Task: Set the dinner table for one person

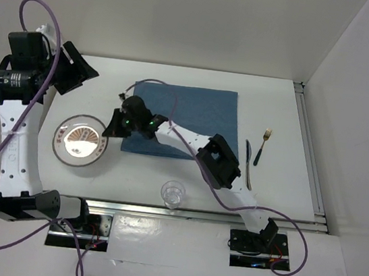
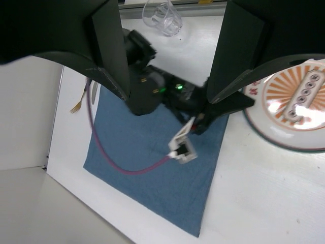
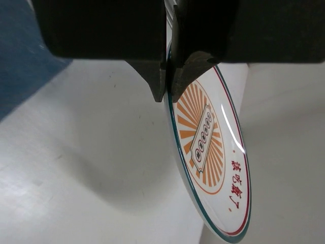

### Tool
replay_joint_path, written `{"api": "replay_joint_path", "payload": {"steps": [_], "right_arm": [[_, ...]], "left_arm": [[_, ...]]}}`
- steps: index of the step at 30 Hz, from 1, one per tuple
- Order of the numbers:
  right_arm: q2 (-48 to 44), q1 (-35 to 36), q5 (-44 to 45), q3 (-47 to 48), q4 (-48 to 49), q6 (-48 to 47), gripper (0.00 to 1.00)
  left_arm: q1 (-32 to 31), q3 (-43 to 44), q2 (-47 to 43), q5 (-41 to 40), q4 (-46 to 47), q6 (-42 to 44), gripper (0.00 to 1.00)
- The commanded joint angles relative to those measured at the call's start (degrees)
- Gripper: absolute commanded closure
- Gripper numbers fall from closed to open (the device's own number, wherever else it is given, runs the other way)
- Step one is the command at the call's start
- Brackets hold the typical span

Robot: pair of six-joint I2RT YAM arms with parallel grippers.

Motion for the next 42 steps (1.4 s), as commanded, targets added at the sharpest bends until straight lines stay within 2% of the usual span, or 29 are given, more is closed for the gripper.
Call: {"api": "replay_joint_path", "payload": {"steps": [1,9,14,21,27,30,36,42], "right_arm": [[-10.7,-5.35,-2.23,-1.88,6.34,1.29,1.0],[-23.26,-12.82,2.68,-14.43,-1.75,0.59,1.0],[-33.26,-20.19,2.68,-29.35,-1.14,0.59,1.0],[-41.8,-28.81,2.68,-42.11,-0.52,0.59,1.0],[-42.87,-33.65,2.15,-47.83,0.18,0.06,1.0],[-42.87,-35.41,0.76,-51.09,4.12,0.85,1.0],[-42.35,-36.04,0.04,-54.7,11.32,2.87,1.0],[-41.2,-37.7,-0.48,-55.76,13.19,4.54,1.0]], "left_arm": [[0.3,2.31,-2.05,1.12,0.58,-0.5,0.25],[0.3,-0.23,-2.58,1.65,1.63,-0.5,0.25],[0.3,-0.76,-2.58,1.65,1.64,-0.5,0.25],[0.3,-2.96,-2.58,2.18,2.78,-0.5,0.25],[0.3,-2.96,-2.06,2.18,2.78,-0.5,0.25],[0.3,-2.96,-2.05,2.79,2.78,-0.5,0.25],[0.3,-3.57,-1.53,2.79,3.31,-0.5,0.25],[0.3,-3.05,-1.53,2.79,3.31,-0.5,0.25]]}}
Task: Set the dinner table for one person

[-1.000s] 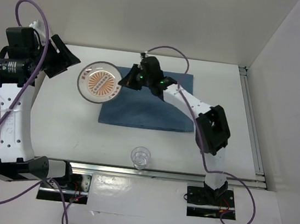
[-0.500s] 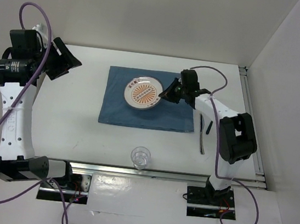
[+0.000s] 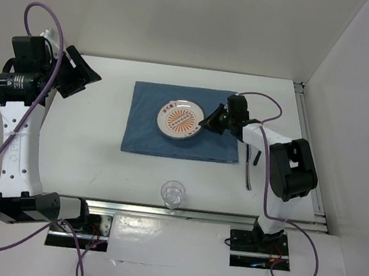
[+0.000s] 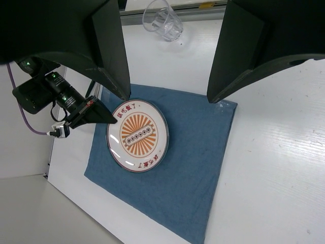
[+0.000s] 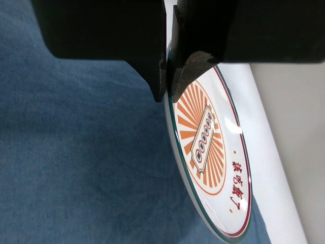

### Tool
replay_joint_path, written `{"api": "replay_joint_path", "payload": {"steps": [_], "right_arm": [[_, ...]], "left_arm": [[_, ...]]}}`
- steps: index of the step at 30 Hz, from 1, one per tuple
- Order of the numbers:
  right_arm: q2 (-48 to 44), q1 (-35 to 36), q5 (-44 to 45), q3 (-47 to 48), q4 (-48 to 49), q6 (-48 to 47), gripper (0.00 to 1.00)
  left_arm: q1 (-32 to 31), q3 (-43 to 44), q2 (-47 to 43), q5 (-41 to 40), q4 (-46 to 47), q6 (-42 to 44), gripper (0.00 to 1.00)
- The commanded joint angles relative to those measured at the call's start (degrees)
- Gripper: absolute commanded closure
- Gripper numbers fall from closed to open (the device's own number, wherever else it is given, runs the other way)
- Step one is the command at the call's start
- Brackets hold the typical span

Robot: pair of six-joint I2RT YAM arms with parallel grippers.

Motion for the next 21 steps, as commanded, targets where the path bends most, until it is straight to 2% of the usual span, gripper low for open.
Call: {"api": "replay_joint_path", "payload": {"steps": [1,21], "right_arm": [[-1.6,-1.29,-2.12,0.26,8.27,2.03,1.0],[4.38,-2.88,-2.65,2.19,9.33,3.09,1.0]], "left_arm": [[0.3,0.21,-0.13,0.93,1.93,-0.5,0.25],[0.3,-0.32,-0.13,0.41,1.93,0.02,0.25]]}}
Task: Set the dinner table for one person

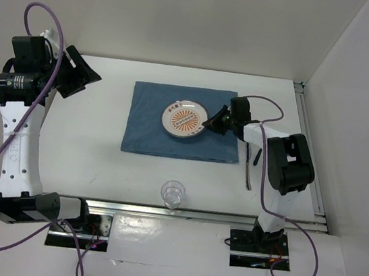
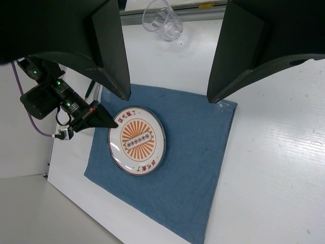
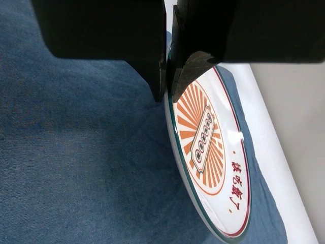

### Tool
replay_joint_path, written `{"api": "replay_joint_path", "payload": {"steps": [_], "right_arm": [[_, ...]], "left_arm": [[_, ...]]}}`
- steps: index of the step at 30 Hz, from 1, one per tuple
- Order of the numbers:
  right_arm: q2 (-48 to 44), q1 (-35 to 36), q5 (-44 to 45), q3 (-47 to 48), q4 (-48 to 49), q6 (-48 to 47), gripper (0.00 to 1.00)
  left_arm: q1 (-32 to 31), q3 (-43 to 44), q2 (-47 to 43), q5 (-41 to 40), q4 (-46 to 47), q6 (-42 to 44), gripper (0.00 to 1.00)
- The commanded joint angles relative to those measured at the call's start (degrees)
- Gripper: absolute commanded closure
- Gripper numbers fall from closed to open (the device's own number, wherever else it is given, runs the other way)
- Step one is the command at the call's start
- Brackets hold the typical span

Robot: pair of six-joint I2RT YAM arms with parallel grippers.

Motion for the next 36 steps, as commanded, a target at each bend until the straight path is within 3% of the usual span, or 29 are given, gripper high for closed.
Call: {"api": "replay_joint_path", "payload": {"steps": [1,15,18,21,22,23,30,36], "right_arm": [[0.14,-0.19,-1.97,2.13,5.74,1.21,1.0],[3.04,-0.19,-0.92,2.83,4.42,1.21,1.0],[3.66,-0.19,0.31,4.76,2.05,1.21,0.83],[3.13,-0.19,2.06,5.29,0.56,0.16,0.44],[2.43,-0.19,2.85,5.29,-1.1,0.15,0.25],[2.43,0.42,3.38,6.34,-2.16,-0.89,0.2],[-4.06,0.96,10.59,14.07,-11.21,-7.66,0.06],[-11.61,2.09,18.23,20.05,-21.23,-16.43,0.05]], "left_arm": [[0.3,-0.32,-0.13,0.41,1.89,-0.02,0.25],[0.3,-0.32,-0.13,0.41,1.89,-0.02,0.25],[0.3,-0.32,-0.13,0.41,1.89,-0.02,0.25],[0.3,-0.85,-0.13,0.41,1.89,-0.02,0.25],[0.3,-0.85,-0.13,0.41,1.89,-0.02,0.25],[0.3,-0.85,-0.13,0.41,1.89,-0.02,0.25],[0.3,-3.31,-0.65,0.41,2.41,-0.02,0.25],[-3.13,-2.69,1.36,-1.61,1.53,2.44,0.25]]}}
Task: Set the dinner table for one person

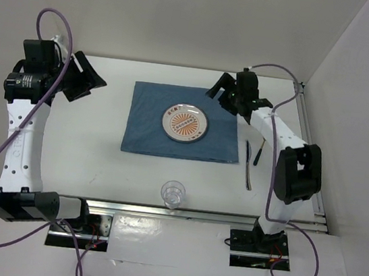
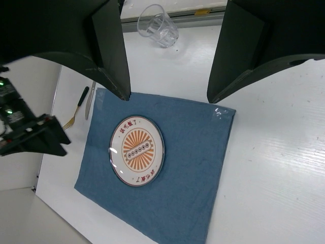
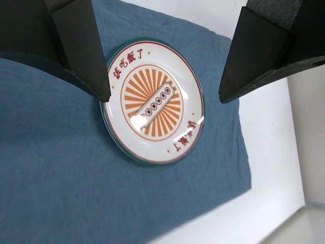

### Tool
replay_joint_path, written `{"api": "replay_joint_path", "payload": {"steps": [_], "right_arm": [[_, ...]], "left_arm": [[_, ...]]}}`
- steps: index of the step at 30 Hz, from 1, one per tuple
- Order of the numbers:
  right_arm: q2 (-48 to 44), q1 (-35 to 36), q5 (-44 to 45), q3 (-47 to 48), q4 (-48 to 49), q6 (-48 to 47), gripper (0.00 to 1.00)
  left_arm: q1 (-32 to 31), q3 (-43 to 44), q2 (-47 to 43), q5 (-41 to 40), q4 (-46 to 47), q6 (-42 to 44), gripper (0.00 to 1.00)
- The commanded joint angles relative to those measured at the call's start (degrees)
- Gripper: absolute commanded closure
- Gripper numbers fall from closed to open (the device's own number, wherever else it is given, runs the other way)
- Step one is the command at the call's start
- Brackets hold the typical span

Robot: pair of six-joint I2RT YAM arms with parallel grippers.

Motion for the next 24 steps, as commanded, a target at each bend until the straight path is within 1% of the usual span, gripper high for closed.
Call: {"api": "replay_joint_path", "payload": {"steps": [1,3,4,5,7,8,9,10,12,13,14,15,16,17,20,21,24], "right_arm": [[-8.48,1.14,6.09,3.86,-7.35,-8.1,0.05],[-12.69,2.8,6.09,3.86,-12.17,-12.22,0.16],[-14.11,4.98,5.57,2.73,-14.29,-13.47,0.2],[-15.6,6.48,5.56,2.02,-18.31,-14.87,0.28],[-20.61,12.1,6.09,-0.87,-22.9,-15.76,0.33],[-22.45,14.21,6.09,-2.36,-24.4,-16.29,0.33],[-26.21,16.41,6.09,-3.6,-27.99,-15.77,0.31],[-27.99,20.78,6.79,-6.39,-29.33,-14.89,0.26],[-31.15,24.5,6.18,-8.26,-34.32,-13.05,0.15],[-31.17,28.69,6.79,-9.31,-35.92,-9.99,0.1],[-31.95,30.91,6.79,-9.93,-36.98,-8.4,0.09],[-31.96,33.28,8.27,-10.55,-38.12,-7.08,0.09],[-31.96,38.18,9.51,-11.86,-38.13,-4.71,0.09],[-31.96,40.23,11.78,-12.48,-38.13,-3.91,0.09],[-29.6,44.89,13.55,-13.97,-39.54,-2.49,0.15],[-29.07,45.78,14.52,-13.98,-40.32,-1.71,0.19],[-28.36,47.8,15.06,-16.78,-39.8,-0.56,0.26]], "left_arm": [[-1.95,0.89,1.02,-1.11,-0.08,1.98,0.25],[-2.48,0.37,1.02,-1.11,0.43,1.98,0.25],[-2.48,-0.5,1.02,-1.11,0.44,1.98,0.25],[-2.48,-1.12,1.02,-1.11,1.22,1.98,0.25],[-2.48,-1.13,1.02,-1.11,1.75,1.98,0.25],[-3.0,-1.13,1.02,-1.11,1.76,1.98,0.25],[-3.01,-1.13,1.02,-1.11,1.76,2.5,0.25],[-3.01,-1.13,1.02,-1.11,1.76,2.51,0.25],[-3.71,-1.13,1.02,-1.11,1.76,2.51,0.25],[-3.71,-1.65,1.02,-1.63,1.76,2.51,0.25],[-3.71,-1.66,1.02,-1.64,1.76,2.51,0.25],[-4.32,-2.18,1.02,-1.64,1.76,2.51,0.25],[-4.33,-2.18,1.02,-1.64,1.76,2.51,0.25],[-4.33,-2.18,1.02,-1.64,1.76,2.51,0.25],[-5.64,-2.18,1.02,-1.64,1.76,2.51,0.25],[-5.65,-2.18,1.02,-2.16,1.76,2.51,0.25],[-6.17,-2.18,0.5,-2.17,1.76,2.51,0.25]]}}
